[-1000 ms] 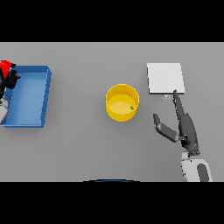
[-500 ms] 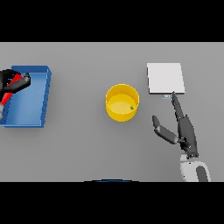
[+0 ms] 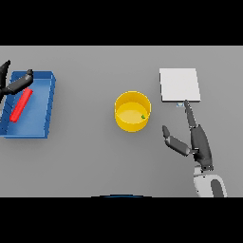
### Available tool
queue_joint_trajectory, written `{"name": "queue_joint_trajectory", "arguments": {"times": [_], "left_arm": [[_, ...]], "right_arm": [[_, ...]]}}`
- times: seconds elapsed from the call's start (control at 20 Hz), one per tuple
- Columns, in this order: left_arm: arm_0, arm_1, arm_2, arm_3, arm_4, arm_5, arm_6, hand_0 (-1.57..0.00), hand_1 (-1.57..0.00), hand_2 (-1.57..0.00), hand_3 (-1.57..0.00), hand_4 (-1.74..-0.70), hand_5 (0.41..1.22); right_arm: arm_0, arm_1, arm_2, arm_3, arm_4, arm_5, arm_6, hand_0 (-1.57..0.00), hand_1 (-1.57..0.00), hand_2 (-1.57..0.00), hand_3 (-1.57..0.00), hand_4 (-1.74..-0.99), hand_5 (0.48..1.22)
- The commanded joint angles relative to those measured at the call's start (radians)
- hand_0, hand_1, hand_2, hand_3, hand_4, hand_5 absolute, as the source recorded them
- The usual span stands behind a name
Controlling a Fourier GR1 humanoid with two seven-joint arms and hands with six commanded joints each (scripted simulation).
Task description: Pick up the red beaker and tilt it to pour out 1 green nut into yellow bowl. Pick up the yellow bowl and place it on the metallic measuring scale.
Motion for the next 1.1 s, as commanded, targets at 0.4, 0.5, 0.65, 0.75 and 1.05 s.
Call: {"name": "queue_joint_trajectory", "arguments": {"times": [0.4,0.5,0.65,0.75,1.05], "left_arm": [[0.003,-0.020,-0.004,0.002,0.000,0.020,-0.008,-0.01,-0.01,-0.01,-0.01,-0.79,0.709],[0.004,-0.023,-0.008,-0.004,0.003,0.019,0.002,0.00,0.00,0.00,0.00,-0.79,0.709],[0.009,-0.023,-0.009,0.002,0.002,0.016,-0.010,0.00,0.00,0.00,0.00,-0.79,0.712],[0.003,-0.024,-0.007,-0.002,0.003,0.017,-0.014,0.00,0.00,0.00,0.00,-0.79,0.719],[-0.009,-0.029,-0.016,0.007,-0.005,0.013,0.001,0.00,0.00,0.00,0.00,-0.80,0.720]], "right_arm": [[-0.194,-0.173,0.089,0.033,0.119,0.173,0.035,0.00,0.00,0.00,0.00,-1.268,0.691],[-0.265,-0.222,0.135,0.048,0.198,0.209,0.060,0.00,0.00,0.00,0.00,-1.282,0.677],[-0.355,-0.283,0.213,0.096,0.307,0.257,0.029,0.00,0.00,0.00,0.00,-1.276,0.668],[-0.419,-0.300,0.252,0.129,0.344,0.293,0.010,0.00,0.00,0.00,0.00,-1.270,0.664],[-0.550,-0.301,0.336,0.249,0.396,0.375,-0.029,0.00,0.00,0.00,0.00,-1.276,0.670]]}}
